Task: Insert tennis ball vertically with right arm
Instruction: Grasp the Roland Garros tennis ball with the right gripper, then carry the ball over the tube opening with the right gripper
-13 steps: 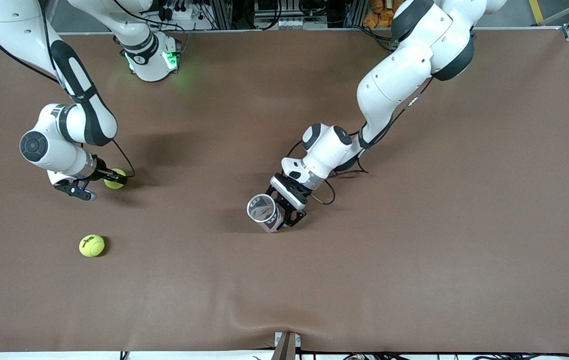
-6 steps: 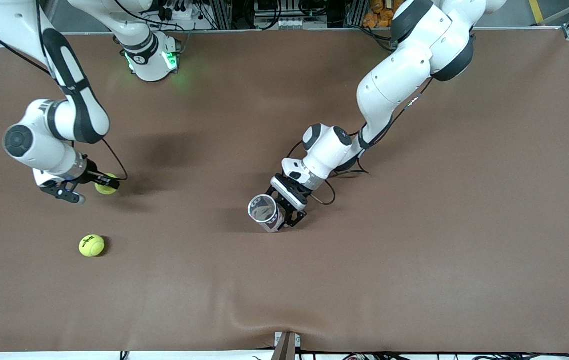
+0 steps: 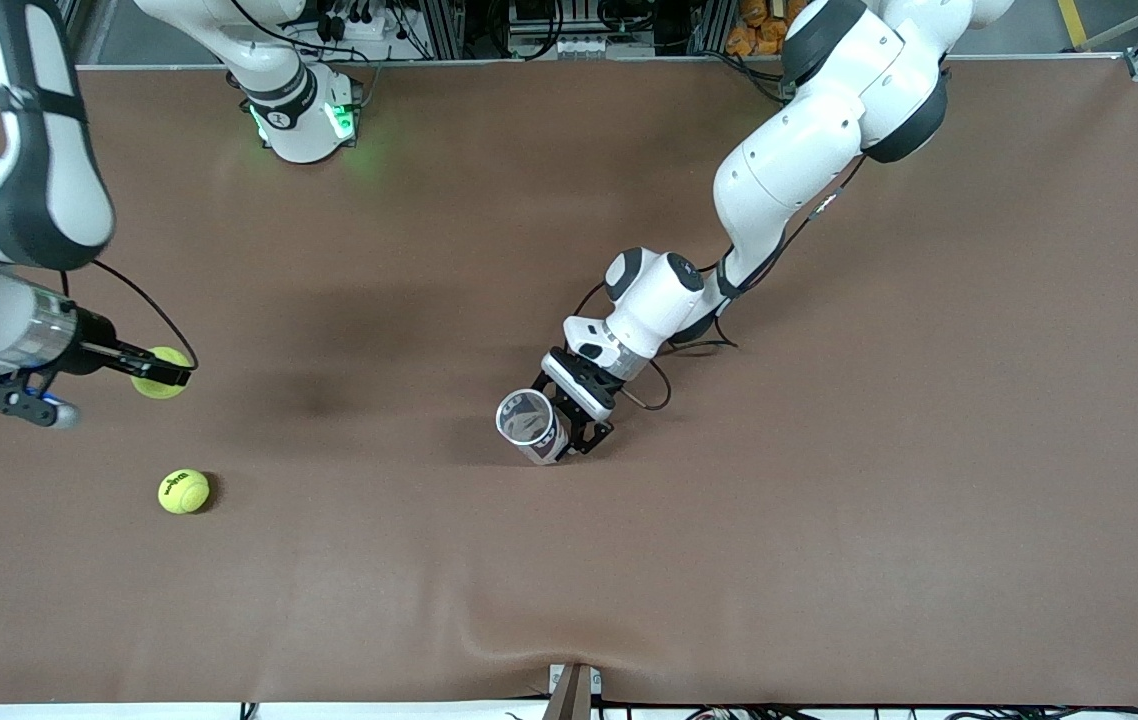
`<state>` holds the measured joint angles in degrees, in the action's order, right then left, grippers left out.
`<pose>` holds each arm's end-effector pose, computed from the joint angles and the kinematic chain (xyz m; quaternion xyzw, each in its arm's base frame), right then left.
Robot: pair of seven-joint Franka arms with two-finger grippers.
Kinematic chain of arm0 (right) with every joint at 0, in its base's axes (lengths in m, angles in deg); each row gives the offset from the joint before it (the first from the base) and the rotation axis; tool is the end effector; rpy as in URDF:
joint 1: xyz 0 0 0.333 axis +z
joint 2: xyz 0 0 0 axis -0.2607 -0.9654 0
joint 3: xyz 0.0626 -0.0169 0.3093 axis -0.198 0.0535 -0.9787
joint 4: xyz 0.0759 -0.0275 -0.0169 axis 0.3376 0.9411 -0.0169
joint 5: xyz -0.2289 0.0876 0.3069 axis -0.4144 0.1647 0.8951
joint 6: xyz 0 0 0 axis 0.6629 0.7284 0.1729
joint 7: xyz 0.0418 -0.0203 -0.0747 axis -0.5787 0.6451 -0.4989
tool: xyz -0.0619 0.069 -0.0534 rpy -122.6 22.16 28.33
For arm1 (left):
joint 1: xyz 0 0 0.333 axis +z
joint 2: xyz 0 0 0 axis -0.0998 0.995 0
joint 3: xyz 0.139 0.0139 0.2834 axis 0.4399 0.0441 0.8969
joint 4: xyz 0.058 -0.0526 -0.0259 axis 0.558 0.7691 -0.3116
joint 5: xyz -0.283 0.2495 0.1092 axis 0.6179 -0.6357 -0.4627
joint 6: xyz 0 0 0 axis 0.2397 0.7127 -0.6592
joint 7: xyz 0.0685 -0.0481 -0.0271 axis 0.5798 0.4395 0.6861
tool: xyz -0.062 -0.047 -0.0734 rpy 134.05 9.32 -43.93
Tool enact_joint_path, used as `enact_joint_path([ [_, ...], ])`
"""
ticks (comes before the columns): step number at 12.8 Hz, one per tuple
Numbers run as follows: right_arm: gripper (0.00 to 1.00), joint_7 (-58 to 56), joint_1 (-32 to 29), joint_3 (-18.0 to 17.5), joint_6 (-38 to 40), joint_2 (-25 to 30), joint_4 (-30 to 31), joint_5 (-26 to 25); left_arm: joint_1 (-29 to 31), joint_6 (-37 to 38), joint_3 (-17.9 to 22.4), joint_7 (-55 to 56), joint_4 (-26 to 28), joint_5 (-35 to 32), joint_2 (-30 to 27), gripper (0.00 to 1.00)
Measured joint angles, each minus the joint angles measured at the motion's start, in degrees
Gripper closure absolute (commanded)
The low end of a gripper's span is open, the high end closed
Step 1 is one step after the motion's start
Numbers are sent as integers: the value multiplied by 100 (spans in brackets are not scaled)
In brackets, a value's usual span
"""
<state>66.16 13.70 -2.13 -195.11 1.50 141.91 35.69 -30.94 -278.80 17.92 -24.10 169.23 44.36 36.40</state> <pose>0.6043 -0.0282 0.4379 -0.9787 0.1862 0.0334 0.0797 0.5343 -0.4805 0.1405 0.8279 -0.3352 0.4032 0.1989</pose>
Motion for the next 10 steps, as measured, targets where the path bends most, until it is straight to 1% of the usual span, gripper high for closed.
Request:
enact_joint_path([
  [2, 53, 100, 203, -12, 37, -79, -278, 219, -1, 0, 1, 0, -1, 0, 0, 25],
  [4, 53, 683, 585, -29, 22, -264, -550, 257, -2, 0, 2, 0, -1, 0, 0, 25],
  [8, 53, 1837, 1409, -58, -12, -718, -1292, 274, -6, 0, 3, 0, -3, 0, 0, 25],
  [10, 53, 2262, 1775, -61, -11, -814, -1458, 348, -8, 0, 3, 0, -4, 0, 0, 25],
])
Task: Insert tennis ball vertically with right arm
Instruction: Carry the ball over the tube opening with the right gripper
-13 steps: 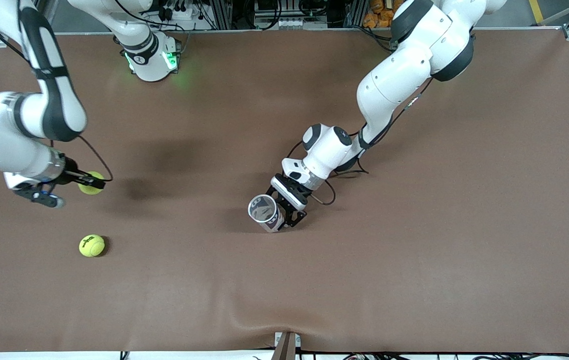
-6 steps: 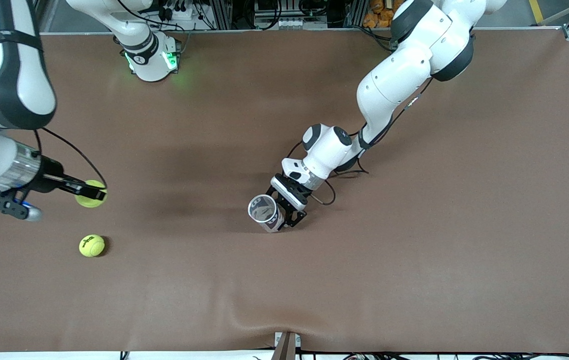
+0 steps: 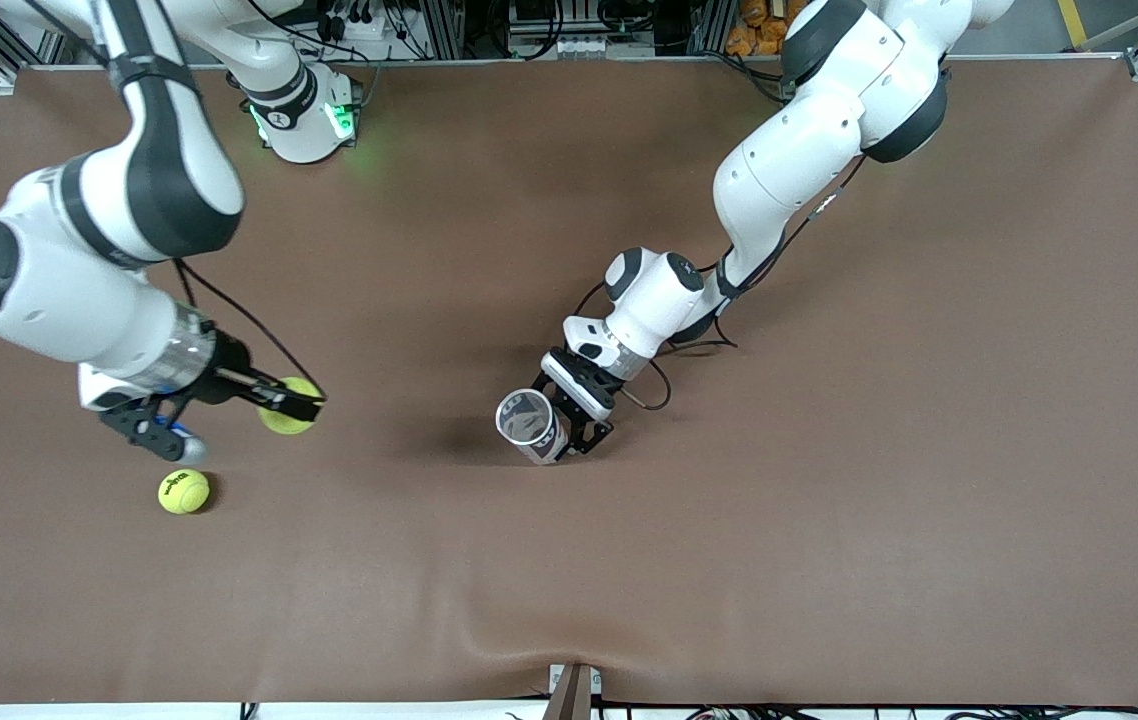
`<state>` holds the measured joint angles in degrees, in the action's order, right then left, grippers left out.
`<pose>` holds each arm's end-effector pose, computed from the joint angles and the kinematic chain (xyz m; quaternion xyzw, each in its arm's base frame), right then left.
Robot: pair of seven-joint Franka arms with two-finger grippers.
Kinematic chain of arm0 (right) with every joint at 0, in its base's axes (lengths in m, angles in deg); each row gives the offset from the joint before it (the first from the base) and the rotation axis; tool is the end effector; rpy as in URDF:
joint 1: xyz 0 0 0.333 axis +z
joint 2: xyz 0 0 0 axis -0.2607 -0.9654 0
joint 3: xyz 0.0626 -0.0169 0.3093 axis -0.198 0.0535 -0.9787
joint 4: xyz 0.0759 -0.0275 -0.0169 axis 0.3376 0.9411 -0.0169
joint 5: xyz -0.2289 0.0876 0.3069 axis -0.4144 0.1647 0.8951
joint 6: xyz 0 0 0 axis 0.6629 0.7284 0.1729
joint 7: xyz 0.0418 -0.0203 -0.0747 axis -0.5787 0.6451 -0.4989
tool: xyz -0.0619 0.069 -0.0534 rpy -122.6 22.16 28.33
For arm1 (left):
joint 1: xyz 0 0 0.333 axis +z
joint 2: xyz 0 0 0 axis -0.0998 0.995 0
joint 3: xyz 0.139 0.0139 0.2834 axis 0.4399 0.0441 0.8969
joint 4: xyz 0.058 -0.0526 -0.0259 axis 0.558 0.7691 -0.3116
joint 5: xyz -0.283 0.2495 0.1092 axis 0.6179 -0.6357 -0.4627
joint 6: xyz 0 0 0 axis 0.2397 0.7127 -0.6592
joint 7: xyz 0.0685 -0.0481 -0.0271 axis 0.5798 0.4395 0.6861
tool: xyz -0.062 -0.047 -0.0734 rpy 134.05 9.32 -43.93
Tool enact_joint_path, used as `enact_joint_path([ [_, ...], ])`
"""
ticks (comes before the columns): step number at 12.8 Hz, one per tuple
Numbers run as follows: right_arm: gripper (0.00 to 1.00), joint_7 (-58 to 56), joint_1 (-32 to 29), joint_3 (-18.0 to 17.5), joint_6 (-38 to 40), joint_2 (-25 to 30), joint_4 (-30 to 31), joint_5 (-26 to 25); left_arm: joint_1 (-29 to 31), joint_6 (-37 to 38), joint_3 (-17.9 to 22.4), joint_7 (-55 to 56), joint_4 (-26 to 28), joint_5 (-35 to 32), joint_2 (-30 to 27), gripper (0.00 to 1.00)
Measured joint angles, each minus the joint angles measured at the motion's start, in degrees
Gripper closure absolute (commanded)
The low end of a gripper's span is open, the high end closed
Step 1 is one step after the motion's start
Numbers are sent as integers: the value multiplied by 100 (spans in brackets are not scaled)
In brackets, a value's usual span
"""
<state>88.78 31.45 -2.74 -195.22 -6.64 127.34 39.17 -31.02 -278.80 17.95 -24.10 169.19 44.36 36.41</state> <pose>0.6386 0.1835 0.4699 -0.9673 0.2262 0.0203 0.1133 0.5339 -0.4811 0.1405 0.8277 -0.3357 0.4033 0.1989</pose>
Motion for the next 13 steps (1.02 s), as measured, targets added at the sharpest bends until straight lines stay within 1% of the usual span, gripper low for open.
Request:
enact_joint_path([
  [2, 53, 640, 396, -3, -16, -169, -269, 26, -4, 0, 0, 0, 0, 0, 0, 25],
  [5, 53, 1703, 924, -2, -151, -631, -908, 27, -15, 0, 1, 0, 0, 0, 3, 25],
  [6, 53, 2008, 1071, -1, -319, -779, -1051, 28, -23, 0, 1, 0, 0, 0, 4, 25],
  [9, 53, 2830, 1415, 0, -1024, -1079, -1204, 23, -52, -18, 2, 0, 1, -1, 14, 25],
  [13, 53, 3015, 1629, 16, -1151, -1263, -1218, -55, -88, -184, 3, -4, 32, -2, 61, 25],
])
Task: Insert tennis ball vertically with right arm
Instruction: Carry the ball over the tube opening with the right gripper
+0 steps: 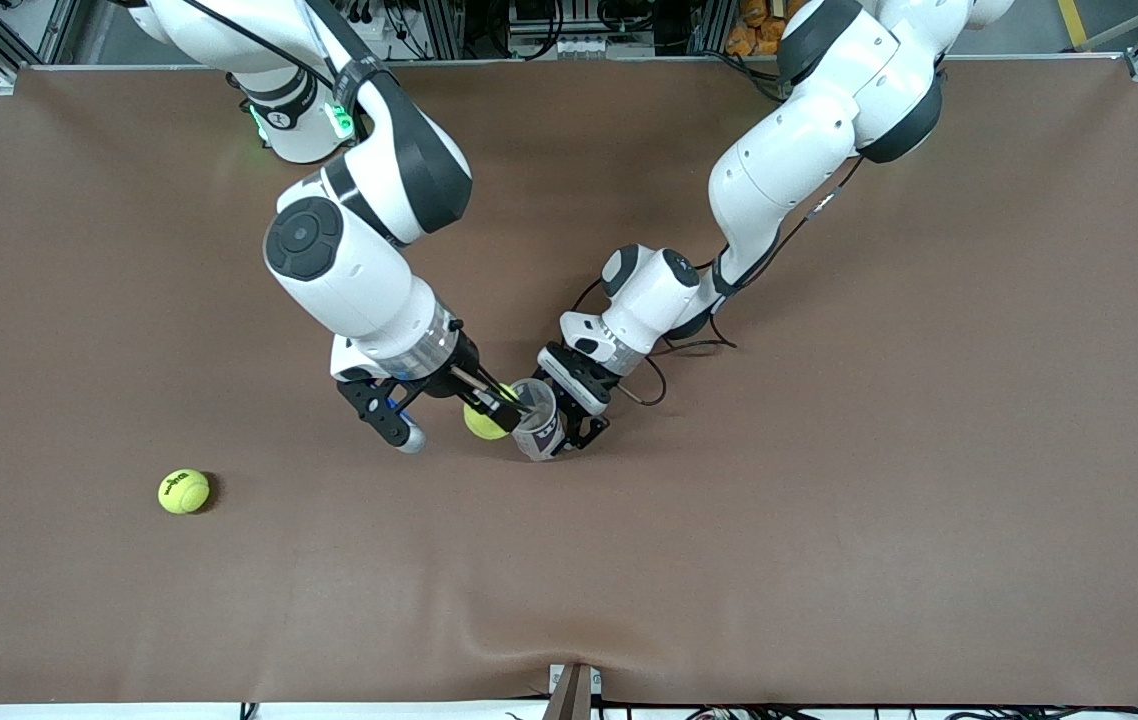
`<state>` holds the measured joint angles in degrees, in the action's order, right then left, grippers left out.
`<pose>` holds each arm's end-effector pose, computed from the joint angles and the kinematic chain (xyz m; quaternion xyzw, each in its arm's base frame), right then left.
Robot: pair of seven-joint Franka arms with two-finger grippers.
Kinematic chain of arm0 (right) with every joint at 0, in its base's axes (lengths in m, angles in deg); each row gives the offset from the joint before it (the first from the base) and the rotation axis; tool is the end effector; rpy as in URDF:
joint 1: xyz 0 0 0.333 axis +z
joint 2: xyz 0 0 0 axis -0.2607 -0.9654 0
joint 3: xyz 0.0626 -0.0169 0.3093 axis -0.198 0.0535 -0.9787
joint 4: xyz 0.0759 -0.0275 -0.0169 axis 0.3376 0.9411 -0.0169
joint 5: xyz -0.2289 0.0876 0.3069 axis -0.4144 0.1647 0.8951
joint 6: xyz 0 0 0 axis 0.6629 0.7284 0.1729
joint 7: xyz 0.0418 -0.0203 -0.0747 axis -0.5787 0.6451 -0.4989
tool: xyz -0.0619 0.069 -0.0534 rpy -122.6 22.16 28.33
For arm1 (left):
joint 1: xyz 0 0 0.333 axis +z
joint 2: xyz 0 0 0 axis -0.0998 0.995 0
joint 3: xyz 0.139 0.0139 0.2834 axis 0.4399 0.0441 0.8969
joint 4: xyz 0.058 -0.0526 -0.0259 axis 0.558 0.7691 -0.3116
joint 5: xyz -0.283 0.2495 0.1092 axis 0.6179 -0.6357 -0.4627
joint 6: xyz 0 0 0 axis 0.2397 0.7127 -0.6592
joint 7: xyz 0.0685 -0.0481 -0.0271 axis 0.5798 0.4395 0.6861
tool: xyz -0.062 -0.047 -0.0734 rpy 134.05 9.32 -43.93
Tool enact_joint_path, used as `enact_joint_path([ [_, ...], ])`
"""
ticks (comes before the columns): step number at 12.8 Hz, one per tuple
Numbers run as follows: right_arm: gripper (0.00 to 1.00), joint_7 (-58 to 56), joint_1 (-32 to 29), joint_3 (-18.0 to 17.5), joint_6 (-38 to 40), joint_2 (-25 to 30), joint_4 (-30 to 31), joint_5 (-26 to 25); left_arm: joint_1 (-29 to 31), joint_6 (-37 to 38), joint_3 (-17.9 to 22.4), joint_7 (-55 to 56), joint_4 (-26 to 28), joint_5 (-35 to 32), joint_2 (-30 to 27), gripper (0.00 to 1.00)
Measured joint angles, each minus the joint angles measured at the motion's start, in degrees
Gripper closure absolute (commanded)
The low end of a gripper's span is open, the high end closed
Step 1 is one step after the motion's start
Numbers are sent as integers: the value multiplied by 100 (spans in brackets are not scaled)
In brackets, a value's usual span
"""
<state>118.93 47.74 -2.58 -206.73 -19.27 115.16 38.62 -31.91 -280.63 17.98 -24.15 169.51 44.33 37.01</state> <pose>0.6267 0.3877 0.4404 -0.9241 0.3473 -0.0101 0.1591 0.5241 -0.4859 0.1350 0.8246 -0.3375 0.4087 0.1977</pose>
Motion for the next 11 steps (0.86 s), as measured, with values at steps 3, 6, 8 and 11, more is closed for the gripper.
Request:
enact_joint_path([
  [3, 53, 120, 185, 2, -157, -185, -3, -85, 3, -7, 0, 0, 1, -15, 4, 25],
  [6, 53, 219, 333, 4, -170, -283, -3, -245, 3, -7, 1, 0, -1, -18, 4, 25],
  [8, 52, 254, 374, 4, -170, -300, -3, -367, 2, -7, 1, 0, -1, -26, 5, 26],
  [11, 32, 254, 377, 12, -148, -319, -2, -376, 2, -7, 1, -6, -1, -30, 5, 25],
])
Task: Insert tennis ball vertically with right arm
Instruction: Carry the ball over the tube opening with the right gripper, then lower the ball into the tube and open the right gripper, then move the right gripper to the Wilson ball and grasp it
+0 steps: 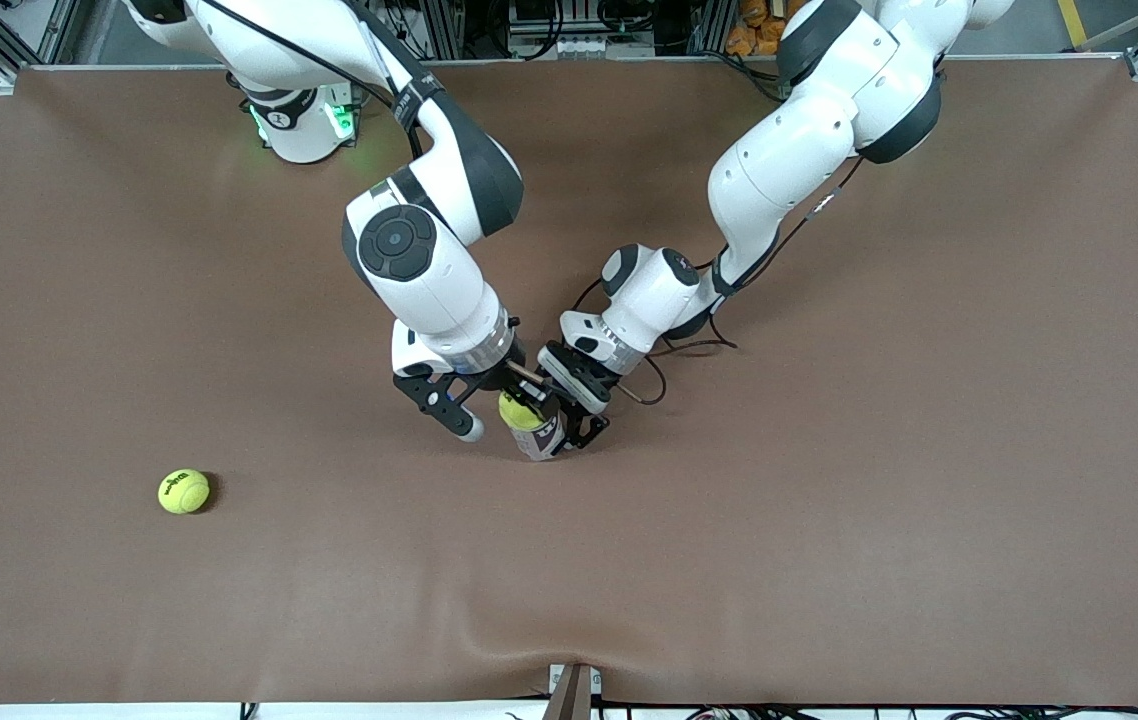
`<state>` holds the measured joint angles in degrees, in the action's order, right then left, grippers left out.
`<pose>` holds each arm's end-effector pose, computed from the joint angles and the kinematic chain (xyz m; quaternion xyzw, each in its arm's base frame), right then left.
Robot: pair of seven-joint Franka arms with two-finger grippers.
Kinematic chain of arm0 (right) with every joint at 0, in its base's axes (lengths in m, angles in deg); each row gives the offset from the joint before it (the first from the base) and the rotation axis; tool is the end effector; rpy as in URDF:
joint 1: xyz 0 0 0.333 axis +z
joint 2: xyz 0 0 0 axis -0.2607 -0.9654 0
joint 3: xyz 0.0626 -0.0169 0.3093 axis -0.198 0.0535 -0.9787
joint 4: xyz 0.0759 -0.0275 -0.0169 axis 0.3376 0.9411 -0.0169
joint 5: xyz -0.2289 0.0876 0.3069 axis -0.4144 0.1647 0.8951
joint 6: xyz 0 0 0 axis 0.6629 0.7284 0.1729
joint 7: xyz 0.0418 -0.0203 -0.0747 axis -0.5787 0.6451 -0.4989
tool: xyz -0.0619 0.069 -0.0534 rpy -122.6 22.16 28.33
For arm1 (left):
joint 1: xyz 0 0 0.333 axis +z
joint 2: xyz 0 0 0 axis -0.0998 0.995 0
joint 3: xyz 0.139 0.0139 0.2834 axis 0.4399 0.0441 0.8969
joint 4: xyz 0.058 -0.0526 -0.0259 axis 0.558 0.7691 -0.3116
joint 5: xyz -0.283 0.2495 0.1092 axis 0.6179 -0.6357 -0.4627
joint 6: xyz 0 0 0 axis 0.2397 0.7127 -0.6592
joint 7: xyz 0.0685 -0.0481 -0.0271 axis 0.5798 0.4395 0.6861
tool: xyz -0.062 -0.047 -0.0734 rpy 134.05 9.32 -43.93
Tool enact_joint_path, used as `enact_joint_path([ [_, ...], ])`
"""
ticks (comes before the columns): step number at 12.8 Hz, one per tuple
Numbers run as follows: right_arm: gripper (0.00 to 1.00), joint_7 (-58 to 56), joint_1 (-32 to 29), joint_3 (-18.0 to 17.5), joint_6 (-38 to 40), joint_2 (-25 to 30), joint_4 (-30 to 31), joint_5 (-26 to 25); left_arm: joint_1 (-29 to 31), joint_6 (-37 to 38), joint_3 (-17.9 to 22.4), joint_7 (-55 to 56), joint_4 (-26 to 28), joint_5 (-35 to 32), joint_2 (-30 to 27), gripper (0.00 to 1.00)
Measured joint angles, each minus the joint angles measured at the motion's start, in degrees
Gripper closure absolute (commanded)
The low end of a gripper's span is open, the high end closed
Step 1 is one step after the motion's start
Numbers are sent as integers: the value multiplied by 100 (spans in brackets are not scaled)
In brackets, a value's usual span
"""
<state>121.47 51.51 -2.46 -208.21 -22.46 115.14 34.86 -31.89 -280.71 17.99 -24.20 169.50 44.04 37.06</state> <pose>0.6080 0.4284 0.4017 -0.9355 0.3287 -0.0181 0.1281 0.5241 -0.4860 0.1349 0.8234 -0.3395 0.4098 0.1971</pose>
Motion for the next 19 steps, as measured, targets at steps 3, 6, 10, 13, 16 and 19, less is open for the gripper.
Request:
enact_joint_path([
  [3, 0, 0, 25, 0, 37, -67, 14, -10, 0, 0, 0, -1, 0, -1, 0, 25],
  [6, 0, 0, 43, 0, 37, -85, 18, -16, 1, 0, 0, -1, -1, -1, 0, 25],
  [10, 0, 0, 41, 61, 36, -82, 6, -17, -2, 1, 0, -1, -1, -6, 0, 22],
  [13, 0, -77, -75, 136, 163, -32, -33, -27, -3, 5, 0, -1, -1, -7, 1, 20],
  [16, 0, -966, -542, 173, 754, 180, -112, -44, -5, 8, 0, -2, -1, -7, 1, 20],
  [19, 0, -2334, -1246, 213, 1679, 405, -121, -94, -7, 8, 0, -4, -1, -8, 1, 20],
])
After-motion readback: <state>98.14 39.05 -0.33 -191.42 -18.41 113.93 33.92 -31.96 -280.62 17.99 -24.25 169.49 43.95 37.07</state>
